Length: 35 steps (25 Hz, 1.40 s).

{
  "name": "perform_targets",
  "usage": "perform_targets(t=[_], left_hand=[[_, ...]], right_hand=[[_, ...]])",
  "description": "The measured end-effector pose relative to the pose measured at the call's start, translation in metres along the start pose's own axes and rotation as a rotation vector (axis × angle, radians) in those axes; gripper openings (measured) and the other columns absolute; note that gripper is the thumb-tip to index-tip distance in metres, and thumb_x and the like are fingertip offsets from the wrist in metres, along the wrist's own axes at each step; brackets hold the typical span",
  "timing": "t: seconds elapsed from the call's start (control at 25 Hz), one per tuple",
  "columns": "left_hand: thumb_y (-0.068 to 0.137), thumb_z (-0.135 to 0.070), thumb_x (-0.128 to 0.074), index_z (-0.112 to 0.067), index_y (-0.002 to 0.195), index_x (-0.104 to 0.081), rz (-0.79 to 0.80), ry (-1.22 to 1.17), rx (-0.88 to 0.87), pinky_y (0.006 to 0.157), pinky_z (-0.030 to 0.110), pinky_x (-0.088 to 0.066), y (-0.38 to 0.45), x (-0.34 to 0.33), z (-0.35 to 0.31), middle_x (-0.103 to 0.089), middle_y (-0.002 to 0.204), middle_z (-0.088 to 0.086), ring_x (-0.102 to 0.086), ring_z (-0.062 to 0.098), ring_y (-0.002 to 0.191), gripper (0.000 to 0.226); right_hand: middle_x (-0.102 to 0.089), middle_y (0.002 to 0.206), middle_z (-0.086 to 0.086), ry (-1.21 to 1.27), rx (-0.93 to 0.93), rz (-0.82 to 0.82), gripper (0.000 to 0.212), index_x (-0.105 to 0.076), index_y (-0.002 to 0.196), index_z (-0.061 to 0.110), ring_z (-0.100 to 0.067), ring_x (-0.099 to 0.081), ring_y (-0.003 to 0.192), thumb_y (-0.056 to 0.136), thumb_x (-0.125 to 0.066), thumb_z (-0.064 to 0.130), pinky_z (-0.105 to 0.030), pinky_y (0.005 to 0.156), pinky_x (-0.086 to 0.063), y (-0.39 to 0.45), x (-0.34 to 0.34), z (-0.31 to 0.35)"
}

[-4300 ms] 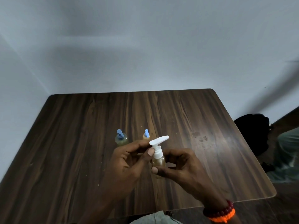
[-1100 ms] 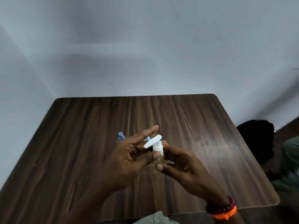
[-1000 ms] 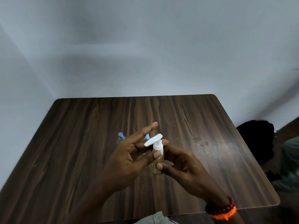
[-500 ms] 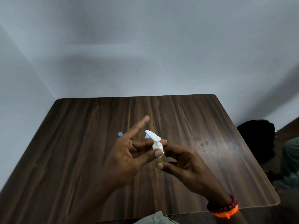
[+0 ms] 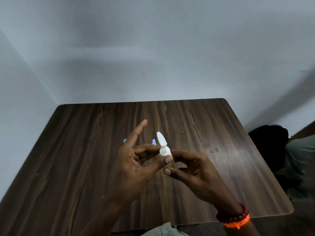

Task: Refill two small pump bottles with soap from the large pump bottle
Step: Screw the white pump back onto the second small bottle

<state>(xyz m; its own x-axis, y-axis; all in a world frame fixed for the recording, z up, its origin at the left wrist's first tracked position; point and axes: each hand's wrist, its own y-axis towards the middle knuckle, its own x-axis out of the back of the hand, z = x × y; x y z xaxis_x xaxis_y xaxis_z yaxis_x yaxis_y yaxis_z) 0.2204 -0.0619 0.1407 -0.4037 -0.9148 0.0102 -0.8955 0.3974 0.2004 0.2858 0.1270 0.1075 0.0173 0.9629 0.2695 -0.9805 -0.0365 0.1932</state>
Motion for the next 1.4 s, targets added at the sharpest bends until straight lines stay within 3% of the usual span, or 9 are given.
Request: perform_targets(t=[0.28,0.4,0.56,0.68,0.8,0.96,1.08,1.2,1.4], left_hand=[[0.08,-0.023,-0.082,-0.039,0.153,-0.036,0.098,0.048,0.02,0.096,0.021,-0.06,0.002,0.002,0.011,-0.083,0.109,-0.017,-0.079,0.008,0.107,0.088],[0.09,-0.029,-0.08,-0.042,0.156,-0.029,0.23,0.047,0.07,0.107,0.02,-0.053,-0.001,0.004,0.019,-0.08,0.121,-0.011,-0.075,0.01,0.12,0.085],[0.095,-0.014,-0.068,-0.031,0.161,-0.025,0.325,-0.032,0.195,0.113,0.025,-0.05,-0.004,0.005,0.032,-0.075,0.134,-0.004,-0.069,0.014,0.13,0.081],[0.09,-0.014,-0.069,-0.032,0.154,-0.037,0.246,-0.042,0.311,0.108,0.019,-0.052,-0.002,0.007,0.046,-0.07,0.141,-0.01,-0.064,0.007,0.134,0.073],[0.091,-0.027,-0.077,-0.033,0.153,-0.042,0.085,0.305,0.428,0.105,0.018,-0.051,0.002,0.017,0.074,-0.058,0.142,-0.02,-0.062,0.005,0.133,0.072],[0.093,-0.033,-0.078,-0.007,0.141,-0.057,-0.128,0.635,0.677,0.098,0.04,-0.057,0.006,0.039,0.138,-0.072,0.132,0.012,-0.07,0.028,0.117,0.058],[0.088,-0.044,-0.082,0.0,0.127,-0.06,-0.188,0.715,0.875,0.096,0.05,-0.057,0.022,0.058,0.184,-0.07,0.124,0.021,-0.068,0.036,0.112,0.063],[0.079,-0.046,-0.088,-0.008,0.136,-0.055,-0.264,0.668,0.811,0.096,0.047,-0.055,0.042,0.068,0.211,-0.068,0.131,0.017,-0.066,0.039,0.119,0.076],[0.072,-0.047,-0.092,-0.02,0.13,-0.063,-0.342,0.598,0.686,0.096,0.053,-0.059,0.069,0.073,0.247,-0.076,0.121,0.006,-0.073,0.03,0.11,0.071]], right_hand=[[-0.074,0.127,0.012,0.001,-0.052,0.01,0.044,-0.07,0.132,0.017,-0.007,-0.071,0.116,0.09,-0.076,0.027,-0.041,0.085,-0.067,-0.003,0.0,-0.005],[-0.074,0.129,0.009,0.042,-0.133,0.083,0.037,-0.071,0.129,0.017,-0.011,-0.07,0.12,0.093,-0.076,0.017,-0.041,0.091,-0.065,-0.005,0.004,-0.011],[-0.077,0.121,0.011,0.015,-0.201,0.078,0.035,-0.073,0.125,0.024,-0.01,-0.074,0.109,0.091,-0.078,0.015,-0.033,0.09,-0.064,-0.011,-0.002,-0.02],[-0.08,0.108,0.008,-0.053,-0.256,-0.081,0.039,-0.074,0.118,0.032,-0.009,-0.077,0.099,0.083,-0.086,0.02,-0.029,0.084,-0.066,-0.014,-0.01,-0.036],[-0.08,0.102,0.012,-0.123,-0.388,-0.304,0.048,-0.071,0.118,0.03,-0.004,-0.077,0.094,0.075,-0.093,0.025,-0.024,0.082,-0.066,-0.012,-0.014,-0.069],[-0.075,0.076,0.02,-0.199,-0.379,-0.526,0.033,-0.068,0.087,0.041,0.005,-0.074,0.08,0.078,-0.09,0.017,-0.005,0.065,-0.055,0.013,-0.018,-0.125],[-0.068,0.07,0.009,-0.266,-0.478,-0.609,0.031,-0.065,0.076,0.032,-0.008,-0.068,0.07,0.081,-0.085,0.009,-0.02,0.066,-0.059,0.034,-0.02,-0.167],[-0.075,0.083,-0.005,-0.285,-0.593,-0.6,0.013,-0.071,0.088,0.013,-0.026,-0.072,0.081,0.082,-0.083,0.01,-0.047,0.077,-0.061,0.053,-0.019,-0.2],[-0.075,0.088,-0.017,-0.315,-0.65,-0.624,0.019,-0.067,0.09,0.002,-0.036,-0.071,0.085,0.088,-0.079,0.017,-0.044,0.072,-0.057,0.084,-0.015,-0.231]])
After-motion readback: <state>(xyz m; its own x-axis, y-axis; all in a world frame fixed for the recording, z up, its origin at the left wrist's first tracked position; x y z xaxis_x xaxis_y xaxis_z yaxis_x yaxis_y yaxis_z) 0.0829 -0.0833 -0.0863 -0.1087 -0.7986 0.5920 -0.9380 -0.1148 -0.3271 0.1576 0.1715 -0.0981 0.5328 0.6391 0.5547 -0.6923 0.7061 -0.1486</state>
